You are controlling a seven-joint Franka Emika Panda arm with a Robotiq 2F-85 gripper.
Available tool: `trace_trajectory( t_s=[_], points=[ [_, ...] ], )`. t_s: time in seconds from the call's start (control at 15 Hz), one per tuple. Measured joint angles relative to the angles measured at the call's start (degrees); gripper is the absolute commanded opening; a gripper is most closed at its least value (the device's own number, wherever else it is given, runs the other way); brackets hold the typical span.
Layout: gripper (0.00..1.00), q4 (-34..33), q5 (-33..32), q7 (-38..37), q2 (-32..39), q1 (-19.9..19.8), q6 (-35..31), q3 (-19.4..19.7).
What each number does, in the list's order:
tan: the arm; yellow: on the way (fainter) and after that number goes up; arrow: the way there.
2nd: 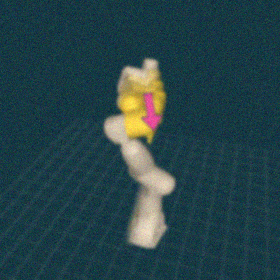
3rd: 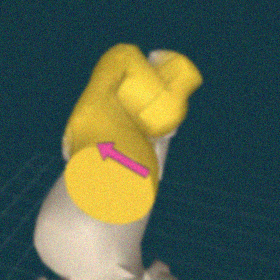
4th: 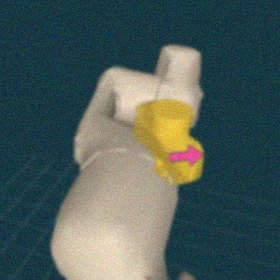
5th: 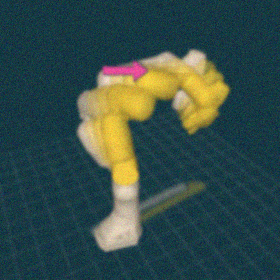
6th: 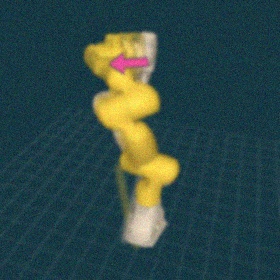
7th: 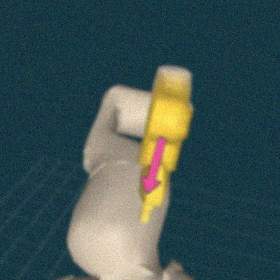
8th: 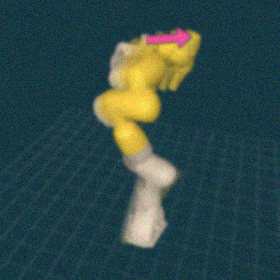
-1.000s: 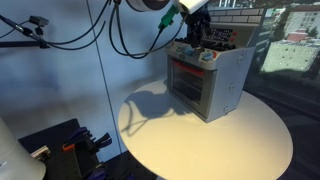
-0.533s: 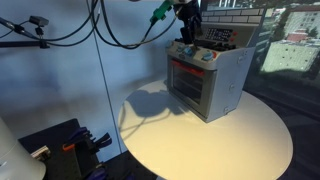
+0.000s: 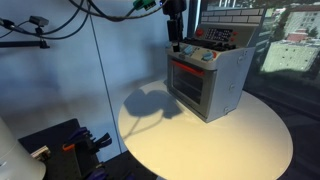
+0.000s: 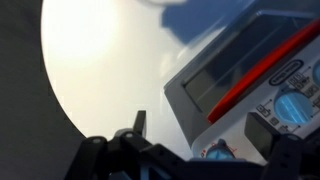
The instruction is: Turn the far right switch to the right
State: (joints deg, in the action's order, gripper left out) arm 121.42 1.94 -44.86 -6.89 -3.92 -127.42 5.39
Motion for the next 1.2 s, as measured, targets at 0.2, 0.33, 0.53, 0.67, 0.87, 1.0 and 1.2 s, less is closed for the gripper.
trace_trajectory(
  t_s=[0.2, 0.33, 0.53, 0.67, 0.87, 1.0, 1.2],
  points=[
    [1.0, -0.3, -1.7, 3.3, -1.5, -0.1, 7.4, -0.1],
    [1.0, -0.8, -3.3, 5.2, -2.5, -0.1, 12.1, -0.4],
    [1.0, -1.6, -4.9, 8.8, -3.8, -0.1, 18.1, -1.3],
    [1.0, -1.7, -5.0, 11.4, -4.6, 0.0, 20.6, -2.0],
    [1.0, -1.8, -5.0, 15.0, -5.6, 0.0, 23.9, -2.8],
    [1.0, -1.8, -5.0, 17.0, -6.1, 0.0, 25.9, -3.2],
    [1.0, -1.8, -5.1, 19.3, -6.7, 0.0, 28.3, -3.8]
  ],
)
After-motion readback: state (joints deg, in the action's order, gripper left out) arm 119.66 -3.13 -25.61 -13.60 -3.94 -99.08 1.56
